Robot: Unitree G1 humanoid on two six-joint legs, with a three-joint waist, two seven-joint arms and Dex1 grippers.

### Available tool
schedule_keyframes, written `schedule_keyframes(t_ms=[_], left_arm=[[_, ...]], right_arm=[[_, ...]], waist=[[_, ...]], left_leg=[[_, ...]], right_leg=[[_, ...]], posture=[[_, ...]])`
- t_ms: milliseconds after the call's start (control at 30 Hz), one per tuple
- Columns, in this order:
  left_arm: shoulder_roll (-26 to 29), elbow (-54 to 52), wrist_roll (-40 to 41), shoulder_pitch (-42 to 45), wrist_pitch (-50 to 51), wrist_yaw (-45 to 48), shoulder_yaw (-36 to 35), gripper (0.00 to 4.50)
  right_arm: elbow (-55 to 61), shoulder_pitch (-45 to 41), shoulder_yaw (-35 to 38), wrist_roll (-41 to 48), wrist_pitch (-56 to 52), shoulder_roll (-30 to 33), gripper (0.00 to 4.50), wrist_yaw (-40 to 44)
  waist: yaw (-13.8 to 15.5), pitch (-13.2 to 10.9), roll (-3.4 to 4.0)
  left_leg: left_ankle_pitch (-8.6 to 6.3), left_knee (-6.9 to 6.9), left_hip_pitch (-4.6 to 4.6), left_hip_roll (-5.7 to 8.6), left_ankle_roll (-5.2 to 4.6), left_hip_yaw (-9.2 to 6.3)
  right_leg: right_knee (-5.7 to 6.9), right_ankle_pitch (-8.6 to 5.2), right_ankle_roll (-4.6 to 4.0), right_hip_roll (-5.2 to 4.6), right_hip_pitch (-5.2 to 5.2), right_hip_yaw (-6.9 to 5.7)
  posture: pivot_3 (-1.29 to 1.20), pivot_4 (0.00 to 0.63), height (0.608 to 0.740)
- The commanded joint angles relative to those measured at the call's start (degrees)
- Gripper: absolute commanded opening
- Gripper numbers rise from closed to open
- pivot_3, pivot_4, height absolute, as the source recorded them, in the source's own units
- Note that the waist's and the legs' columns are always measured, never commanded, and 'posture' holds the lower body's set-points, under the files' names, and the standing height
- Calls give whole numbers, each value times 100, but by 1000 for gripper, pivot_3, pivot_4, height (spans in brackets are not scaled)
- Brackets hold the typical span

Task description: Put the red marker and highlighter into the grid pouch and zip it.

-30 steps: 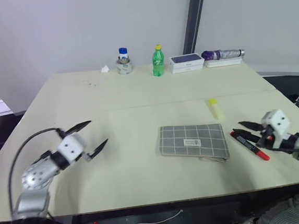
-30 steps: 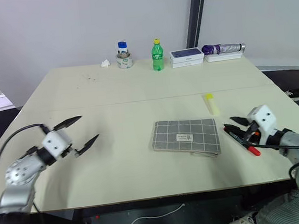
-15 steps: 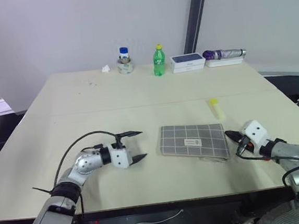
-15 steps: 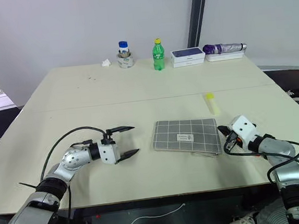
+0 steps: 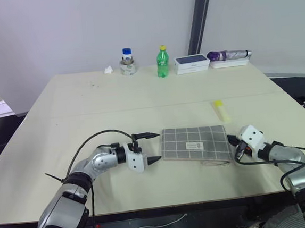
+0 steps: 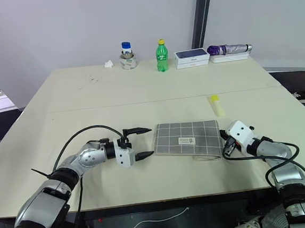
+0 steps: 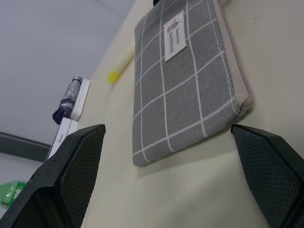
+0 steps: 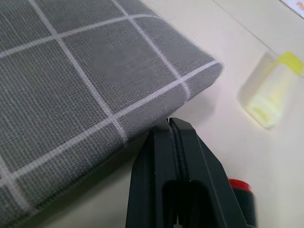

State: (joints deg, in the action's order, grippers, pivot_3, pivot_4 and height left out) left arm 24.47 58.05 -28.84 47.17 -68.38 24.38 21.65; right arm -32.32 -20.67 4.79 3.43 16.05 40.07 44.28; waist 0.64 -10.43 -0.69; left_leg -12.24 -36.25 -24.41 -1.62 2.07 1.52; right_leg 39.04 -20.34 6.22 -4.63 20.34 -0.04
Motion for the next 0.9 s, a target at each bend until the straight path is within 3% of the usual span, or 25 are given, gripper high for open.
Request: schedule_keyframes(t_ms=[33,500,900], left_arm=[[-71,124,-269,76,-58,-233,221,4500],[-349,279,-620,325,-140,-674,623,4500],[411,-480,238,-104,-559,58,532,4500]], right_arm=[[-2,-152,-57,-8,214,-53,26,60],[-167,-352,-205,-57,367,-237,26,152],[-196,-515,-258,-61,218,-255,26,246]], waist=[[3,0,0],[6,1,1],[-45,1,1]], left_leg=[[0,-1,1,0,0,-1],[9,-1,3,2,15,-2],[15,4,3,-1,26,-1]], right_leg=[[0,0,0,0,-2,0],[0,1,1,0,-4,-1],[0,0,1,2,0,0]], posture=[[0,150,740],[0,150,740],[0,150,740]])
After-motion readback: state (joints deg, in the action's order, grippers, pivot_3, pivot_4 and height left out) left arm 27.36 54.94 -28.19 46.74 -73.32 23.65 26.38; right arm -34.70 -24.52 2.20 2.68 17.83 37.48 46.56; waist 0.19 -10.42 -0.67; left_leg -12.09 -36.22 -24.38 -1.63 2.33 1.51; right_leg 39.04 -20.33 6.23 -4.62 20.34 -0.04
